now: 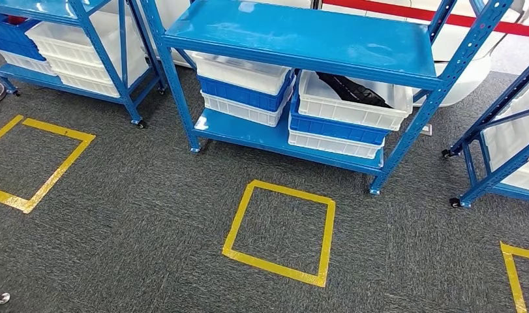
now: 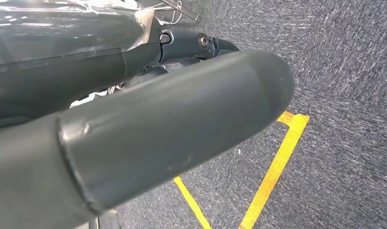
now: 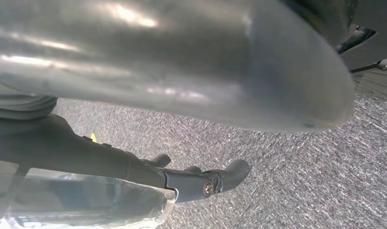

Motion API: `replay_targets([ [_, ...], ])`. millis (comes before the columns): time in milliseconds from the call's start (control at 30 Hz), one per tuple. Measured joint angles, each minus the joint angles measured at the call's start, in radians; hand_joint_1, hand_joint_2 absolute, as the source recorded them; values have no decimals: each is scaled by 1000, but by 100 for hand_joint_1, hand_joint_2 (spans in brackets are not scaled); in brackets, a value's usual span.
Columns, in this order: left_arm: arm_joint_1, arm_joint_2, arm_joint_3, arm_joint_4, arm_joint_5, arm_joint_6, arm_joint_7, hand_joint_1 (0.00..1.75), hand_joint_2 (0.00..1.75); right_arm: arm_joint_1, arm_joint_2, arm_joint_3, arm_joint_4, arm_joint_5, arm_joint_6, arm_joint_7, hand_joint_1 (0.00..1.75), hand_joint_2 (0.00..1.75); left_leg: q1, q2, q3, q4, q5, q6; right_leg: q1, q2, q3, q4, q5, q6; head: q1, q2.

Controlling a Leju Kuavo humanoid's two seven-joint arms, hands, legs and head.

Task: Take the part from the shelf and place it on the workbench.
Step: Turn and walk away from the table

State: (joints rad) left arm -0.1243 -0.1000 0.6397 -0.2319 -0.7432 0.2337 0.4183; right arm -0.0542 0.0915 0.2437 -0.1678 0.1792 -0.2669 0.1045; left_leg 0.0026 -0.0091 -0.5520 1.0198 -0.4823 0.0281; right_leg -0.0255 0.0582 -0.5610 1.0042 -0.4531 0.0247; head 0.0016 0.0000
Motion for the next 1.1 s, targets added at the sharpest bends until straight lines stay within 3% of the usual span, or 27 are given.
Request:
replay_targets([
  [67, -3, 0, 0, 0, -1, 0, 0, 0, 0, 0, 2, 0, 0, 0, 1, 2, 0, 0, 2, 2, 3, -8, 4, 7, 2, -1, -1, -2, 0, 5, 0, 0],
  [133, -6, 0, 0, 0, -2, 0, 0, 0, 0, 0, 2, 0, 0, 1, 4, 4, 0, 0, 9, 7, 10, -24, 13, 18, 6, -17, -16, 27, -16, 7, 2, 0],
  [233, -5, 0, 0, 0, -5, 0, 0, 0, 0, -2, 1, 0, 0, 2, 8, 6, 0, 0, 15, 21, 13, -32, 17, 24, 4, -41, -102, 199, -96, 0, 8, 0],
  [300, -3, 0, 0, 0, -7, 0, 0, 0, 0, 0, -2, 0, 0, 3, 9, 6, 0, 0, 17, 28, 13, -31, 15, 21, -3, -45, -139, 277, -119, 10, 9, 0],
  [333, -3, 0, 0, 0, -8, 0, 0, 0, 0, 1, -3, 0, 0, 3, 9, 6, 0, 0, 20, 29, 14, -31, 13, 17, -7, -47, -128, 259, -107, 20, 9, 0],
  [400, -2, 0, 0, 0, -9, 0, 0, 0, 0, 3, -5, 0, 0, 3, 10, 6, 0, 0, 26, 30, 20, -27, 7, 2, -18, -55, -58, 132, -58, 45, 11, 0],
  [433, -2, 1, 0, 0, -10, 0, 0, 0, 0, 3, -5, 1, 0, 3, 10, 6, 0, 0, 26, 30, 21, -24, 2, -9, -19, -56, -24, 70, -39, 50, 13, 0],
  [500, -2, 3, -1, 0, -11, 0, 0, 0, 0, 3, -4, 1, 0, 4, 11, 6, 0, 0, 23, 31, 23, -19, -6, -27, -18, -54, 9, 14, -28, 37, 13, 0],
  [567, -3, 3, -2, 0, -13, 0, 0, 0, 0, 4, -4, 1, 0, 5, 11, 6, 0, 0, 28, 32, 26, -19, -9, -35, -14, -49, 10, 18, -31, 13, 9, 0],
  [633, -3, 2, -2, 0, -14, 0, 0, 0, 0, 5, -3, 1, 0, 7, 10, 6, 0, 0, 36, 29, 17, 7, -27, -40, -13, -45, 14, 18, -33, -3, 7, 0],
  [667, -4, 2, -2, 0, -15, 0, 0, 0, 0, 4, -3, 1, 0, 8, 10, 6, 0, 0, 38, 25, -2, 47, -49, -42, -11, -44, 16, 17, -34, -9, 6, 0],
  [733, -3, 2, -2, 0, -15, 0, 0, 0, 0, 4, -3, 2, 0, 9, 9, 6, 0, 0, 37, 19, -72, 179, -106, -42, -4, -43, 20, 17, -39, -19, 3, 0],
  [800, 1, 1, -2, 0, -15, 0, 0, 0, 0, 5, -3, 2, 0, 10, 9, 6, 0, 0, 36, 17, -135, 275, -123, -38, 6, -41, 26, 17, -44, -28, 3, 0],
  [833, 2, 1, -2, 0, -14, 0, 0, 0, 0, 5, -3, 2, 0, 10, 9, 6, 0, 0, 34, 17, -143, 272, -103, -32, 11, -40, 31, 17, -47, -32, 2, 0],
  [867, 3, 1, -1, 0, -13, 0, 0, 0, 0, 5, -3, 2, 0, 11, 8, 6, 0, 0, 30, 16, -132, 232, -66, -24, 15, -37, 37, 17, -51, -34, 2, 0],
  [900, 3, 1, -1, 0, -12, 1, 0, 0, 0, 4, -3, 3, 0, 11, 8, 6, 0, 0, 25, 15, -110, 167, -23, -12, 17, -35, 42, 17, -54, -36, 2, 0],
  [967, 2, 1, -1, 0, -11, 2, 0, 0, 0, 2, -1, 3, 0, 12, 8, 6, 0, 0, 14, 16, -64, 58, 24, 9, 24, -32, 47, 16, -62, -33, 3, 0],
  [1000, 1, 1, -1, 0, -11, 3, 0, 0, 0, 1, 1, 4, 0, 12, 7, 6, 0, 0, 9, 16, -54, 32, 26, 15, 25, -31, 46, 16, -65, -30, 4, 0],
  [1100, 0, 0, -1, 0, -11, 5, -1, 0, 0, 1, 2, 5, 0, 13, 7, 6, 0, 0, 4, 17, -40, 10, 20, 19, 24, -33, 45, 13, -72, -15, 4, 0],
])
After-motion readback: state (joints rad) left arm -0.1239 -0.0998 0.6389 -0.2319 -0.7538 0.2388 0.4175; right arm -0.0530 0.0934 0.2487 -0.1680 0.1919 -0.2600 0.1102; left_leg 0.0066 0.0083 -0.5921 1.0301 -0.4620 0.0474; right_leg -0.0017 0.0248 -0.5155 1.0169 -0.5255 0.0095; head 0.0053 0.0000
